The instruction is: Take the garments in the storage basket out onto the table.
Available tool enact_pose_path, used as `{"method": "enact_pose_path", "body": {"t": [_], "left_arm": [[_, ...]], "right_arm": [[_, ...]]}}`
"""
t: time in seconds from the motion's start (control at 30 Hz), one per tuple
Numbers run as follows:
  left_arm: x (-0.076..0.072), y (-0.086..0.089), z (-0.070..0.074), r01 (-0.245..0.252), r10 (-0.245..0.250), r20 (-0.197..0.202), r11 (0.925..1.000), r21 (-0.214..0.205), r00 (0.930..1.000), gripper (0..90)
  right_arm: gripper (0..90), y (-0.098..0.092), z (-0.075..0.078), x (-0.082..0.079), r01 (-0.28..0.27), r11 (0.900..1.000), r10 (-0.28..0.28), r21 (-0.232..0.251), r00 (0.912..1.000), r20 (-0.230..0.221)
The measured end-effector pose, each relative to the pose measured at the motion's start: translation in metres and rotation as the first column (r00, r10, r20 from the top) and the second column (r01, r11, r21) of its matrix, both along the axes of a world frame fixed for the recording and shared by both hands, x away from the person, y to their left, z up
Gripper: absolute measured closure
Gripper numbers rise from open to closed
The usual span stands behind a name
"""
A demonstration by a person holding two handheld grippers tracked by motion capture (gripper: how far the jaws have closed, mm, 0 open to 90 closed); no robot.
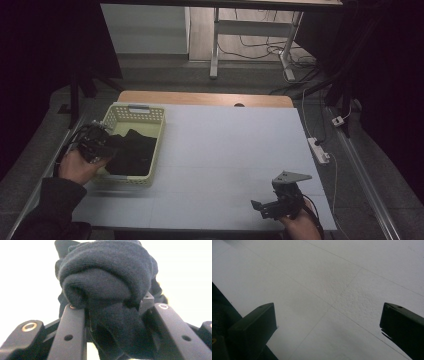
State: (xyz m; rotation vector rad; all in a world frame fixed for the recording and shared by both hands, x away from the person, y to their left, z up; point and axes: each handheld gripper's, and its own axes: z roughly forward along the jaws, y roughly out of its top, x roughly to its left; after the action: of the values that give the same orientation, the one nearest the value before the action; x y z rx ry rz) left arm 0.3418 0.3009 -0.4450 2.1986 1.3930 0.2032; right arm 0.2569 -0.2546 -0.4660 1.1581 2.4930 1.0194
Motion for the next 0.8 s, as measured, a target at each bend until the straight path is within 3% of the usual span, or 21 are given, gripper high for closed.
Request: {"method": "enact_pose_path", "body": {"t": [0.03, 0.07, 0.1, 0.2, 0.63, 0.8], "left_arm": [[0.000, 0.000, 0.000, 0.000, 0.000, 0.000, 1.0000, 0.000, 1.0000, 62.8], [0.002, 0.001, 0.006, 0.009, -0.008, 0.010, 0.9994, -0.034, 0.9999, 62.7], [0.002, 0.001, 0.006, 0.009, -0.008, 0.010, 0.9994, -0.034, 0.9999, 62.7], [0.005, -0.001, 0.019, 0.020, -0.016, 0.035, 0.9959, -0.088, 0.9992, 62.7], [0.012, -0.020, 0.064, 0.083, -0.067, 0.120, 0.9875, -0.134, 0.9905, 62.6], [0.015, -0.035, 0.080, 0.128, -0.106, 0.157, 0.9816, -0.141, 0.9819, 62.6]], "right_arm": [[0.6, 0.000, 0.000, 0.000, 0.000, 1.0000, 0.000, 0.000, 1.0000, 0.000], [0.6, 0.000, 0.000, 0.000, 0.001, 1.0000, -0.001, -0.001, 1.0000, 0.000], [0.6, 0.000, 0.000, 0.000, 0.001, 1.0000, -0.001, -0.001, 1.0000, 0.000], [0.6, 0.000, 0.000, 0.000, 0.003, 1.0000, -0.003, -0.001, 1.0000, 0.001], [0.6, -0.001, 0.000, 0.000, 0.014, 0.9999, -0.014, 0.005, 0.9999, 0.000], [0.6, -0.001, 0.000, 0.000, 0.016, 0.9999, -0.016, 0.006, 0.9999, 0.002]]}}
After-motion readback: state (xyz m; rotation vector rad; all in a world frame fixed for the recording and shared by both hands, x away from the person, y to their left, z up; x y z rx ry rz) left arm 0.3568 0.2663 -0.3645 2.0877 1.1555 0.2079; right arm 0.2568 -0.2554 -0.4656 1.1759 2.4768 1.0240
